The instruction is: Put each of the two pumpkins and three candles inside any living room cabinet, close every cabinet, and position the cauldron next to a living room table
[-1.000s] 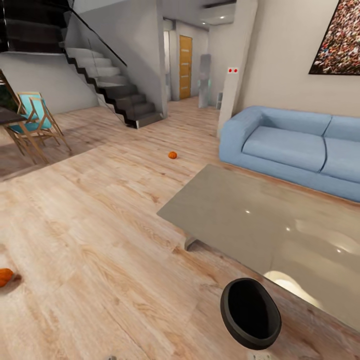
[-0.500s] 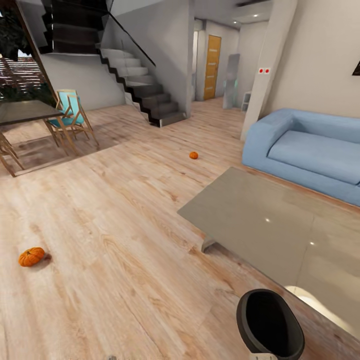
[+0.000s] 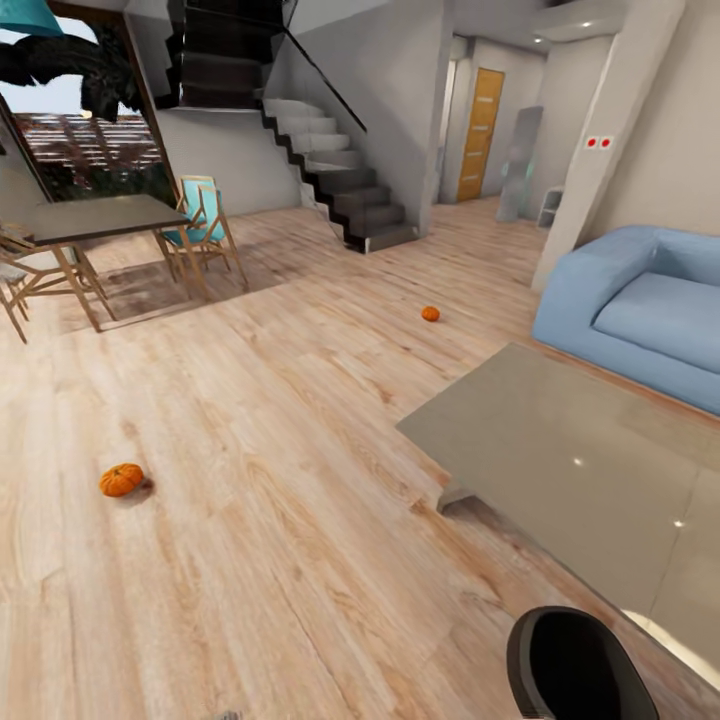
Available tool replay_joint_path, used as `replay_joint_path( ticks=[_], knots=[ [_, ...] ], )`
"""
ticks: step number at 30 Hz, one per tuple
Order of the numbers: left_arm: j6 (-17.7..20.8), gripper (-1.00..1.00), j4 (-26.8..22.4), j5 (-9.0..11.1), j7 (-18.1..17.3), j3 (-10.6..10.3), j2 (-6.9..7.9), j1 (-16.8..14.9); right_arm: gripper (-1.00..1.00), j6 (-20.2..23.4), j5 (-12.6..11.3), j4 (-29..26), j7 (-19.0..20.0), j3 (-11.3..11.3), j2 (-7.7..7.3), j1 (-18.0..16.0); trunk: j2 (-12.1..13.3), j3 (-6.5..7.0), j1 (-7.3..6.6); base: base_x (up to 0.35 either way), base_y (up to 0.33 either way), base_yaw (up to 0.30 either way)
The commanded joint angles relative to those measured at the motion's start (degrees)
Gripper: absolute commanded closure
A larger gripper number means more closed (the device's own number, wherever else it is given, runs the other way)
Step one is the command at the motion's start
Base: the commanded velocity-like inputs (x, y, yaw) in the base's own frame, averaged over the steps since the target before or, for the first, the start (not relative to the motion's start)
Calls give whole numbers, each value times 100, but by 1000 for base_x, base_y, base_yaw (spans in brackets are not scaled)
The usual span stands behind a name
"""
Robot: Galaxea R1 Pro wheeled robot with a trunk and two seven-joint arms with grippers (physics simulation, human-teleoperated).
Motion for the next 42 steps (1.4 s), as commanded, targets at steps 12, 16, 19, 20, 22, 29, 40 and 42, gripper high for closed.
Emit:
replay_joint_path(
  ticks=[12,16,19,20,22,29,40,42],
  knots=[
    [1,-100,-35,1,-11,-3,23,39,-100,-227,45,-5,9,9,24,264,0,-38,0,0,0,284],
    [2,-100,-41,0,-13,-3,20,107,-100,-243,48,-7,9,10,27,299,0,-53,0,0,0,282],
    [0,-100,-31,1,-14,-3,30,124,-100,-245,44,-7,15,10,31,312,0,-65,0,0,0,282],
    [1,-100,-30,0,-14,-3,32,128,-100,-245,44,-8,16,10,31,314,0,-68,0,0,0,282],
    [-3,-100,-30,0,-14,-3,34,143,-100,-246,44,-8,17,10,32,316,0,-76,0,0,0,282],
    [-4,-100,-34,0,-14,-3,35,162,-100,-246,44,-8,18,10,32,317,0,-102,0,0,0,282],
    [27,-100,-25,0,-7,-3,40,171,-100,-246,52,-8,18,10,14,317,0,-143,0,0,0,282],
    [29,-100,-22,0,-10,-3,42,187,-100,-246,53,-8,18,10,9,317,0,-150,0,0,0,282]
  ],
)
